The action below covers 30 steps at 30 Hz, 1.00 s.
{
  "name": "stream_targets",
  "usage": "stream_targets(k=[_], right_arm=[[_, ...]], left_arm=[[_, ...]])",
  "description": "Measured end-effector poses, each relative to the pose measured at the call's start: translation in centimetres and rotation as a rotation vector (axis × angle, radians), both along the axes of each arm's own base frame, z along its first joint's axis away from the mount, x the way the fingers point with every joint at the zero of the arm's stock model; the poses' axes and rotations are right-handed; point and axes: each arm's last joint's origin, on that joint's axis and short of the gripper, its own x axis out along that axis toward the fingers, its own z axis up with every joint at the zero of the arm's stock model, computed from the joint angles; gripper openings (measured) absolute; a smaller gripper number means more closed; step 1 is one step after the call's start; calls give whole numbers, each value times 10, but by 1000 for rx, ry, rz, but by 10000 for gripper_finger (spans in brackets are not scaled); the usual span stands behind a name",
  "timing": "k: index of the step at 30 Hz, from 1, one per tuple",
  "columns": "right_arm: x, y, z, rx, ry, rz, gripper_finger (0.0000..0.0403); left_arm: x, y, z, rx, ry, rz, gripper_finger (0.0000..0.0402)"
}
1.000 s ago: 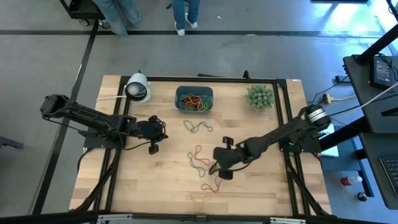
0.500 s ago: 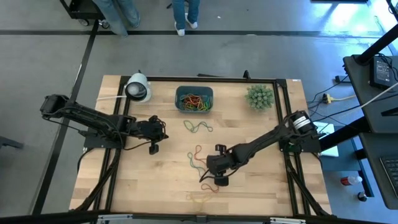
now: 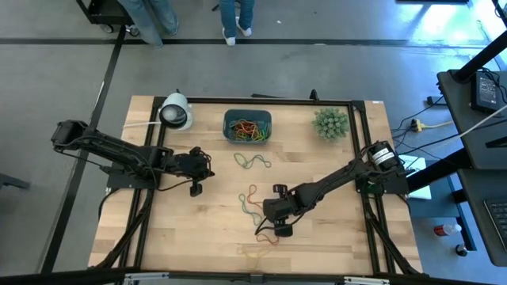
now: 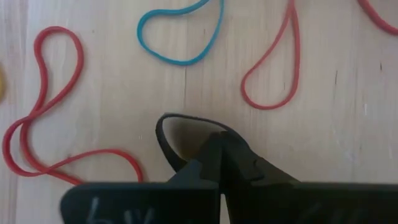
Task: Pick and place rubber bands into bin
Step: Put the black rubber band into the blue bin
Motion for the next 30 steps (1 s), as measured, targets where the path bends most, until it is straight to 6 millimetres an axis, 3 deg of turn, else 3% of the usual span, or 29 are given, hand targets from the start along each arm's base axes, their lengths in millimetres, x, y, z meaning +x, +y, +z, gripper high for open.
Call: stream_targets(k=[7,23,30], right_arm=[[0,-1,0,59,22,-50,15],[3,-7,0,52,19,-41,152],[8,-23,19,-20,108,-51,173]], left_arm=[[0,0,0,-2,0,2,2],[0,0,0,-23,-2,15,3],[0,0,0,-25,-3,17,1]])
